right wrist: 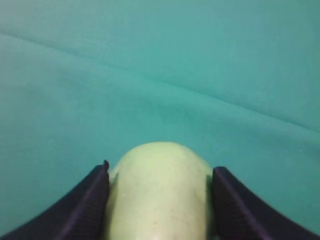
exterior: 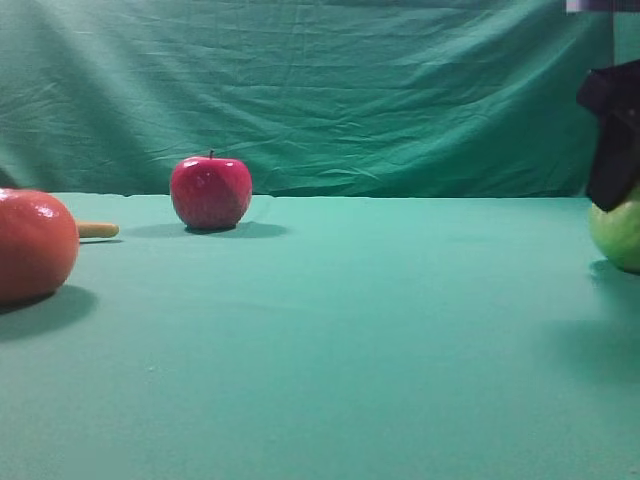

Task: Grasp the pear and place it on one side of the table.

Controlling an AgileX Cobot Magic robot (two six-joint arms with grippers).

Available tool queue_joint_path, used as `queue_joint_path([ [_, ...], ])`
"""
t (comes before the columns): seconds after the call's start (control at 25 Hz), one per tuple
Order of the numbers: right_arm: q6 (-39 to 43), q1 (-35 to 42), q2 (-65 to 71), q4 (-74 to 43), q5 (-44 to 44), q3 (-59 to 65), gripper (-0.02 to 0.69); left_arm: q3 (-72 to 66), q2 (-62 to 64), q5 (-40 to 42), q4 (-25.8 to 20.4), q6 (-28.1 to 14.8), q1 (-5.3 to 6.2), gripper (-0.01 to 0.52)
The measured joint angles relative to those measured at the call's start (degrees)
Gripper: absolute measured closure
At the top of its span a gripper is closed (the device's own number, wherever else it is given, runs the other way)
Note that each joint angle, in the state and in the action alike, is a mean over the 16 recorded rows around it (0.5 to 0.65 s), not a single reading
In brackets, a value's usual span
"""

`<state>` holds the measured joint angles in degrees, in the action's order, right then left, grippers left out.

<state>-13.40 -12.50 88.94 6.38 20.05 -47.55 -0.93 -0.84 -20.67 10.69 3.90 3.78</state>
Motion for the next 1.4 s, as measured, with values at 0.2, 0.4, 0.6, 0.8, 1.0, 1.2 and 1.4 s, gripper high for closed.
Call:
queue_joint_path([
  [0.2, 0.0, 0.0, -3.3, -0.1, 7.0, -4.6, 0.097, 0.0, 0.0, 0.0, 0.0, 0.0, 0.00, 0.514],
  [0.4, 0.0, 0.0, -9.2, -0.2, 14.7, -9.0, 0.278, 0.0, 0.0, 0.0, 0.0, 0.0, 0.00, 0.514],
  [0.6, 0.0, 0.1, -17.4, -0.3, 20.8, -11.4, 0.479, 0.0, 0.0, 0.0, 0.0, 0.0, 0.00, 0.514],
  [0.8, 0.0, 0.1, -27.3, -0.2, 24.0, -10.9, 0.633, 0.0, 0.0, 0.0, 0.0, 0.0, 0.00, 0.514],
  [1.0, 0.1, 0.1, -38.2, -0.1, 25.5, -8.5, 0.665, 0.0, 0.0, 0.0, 0.0, 0.0, 0.00, 0.514],
  [1.2, 0.3, 0.1, -48.5, 0.4, 26.7, -5.4, 0.665, 0.0, 0.0, 0.0, 0.0, 0.0, 0.00, 0.514],
  [1.4, 0.6, 0.1, -56.7, 1.0, 28.7, -3.1, 0.665, 0.0, 0.0, 0.0, 0.0, 0.0, 0.00, 0.514],
])
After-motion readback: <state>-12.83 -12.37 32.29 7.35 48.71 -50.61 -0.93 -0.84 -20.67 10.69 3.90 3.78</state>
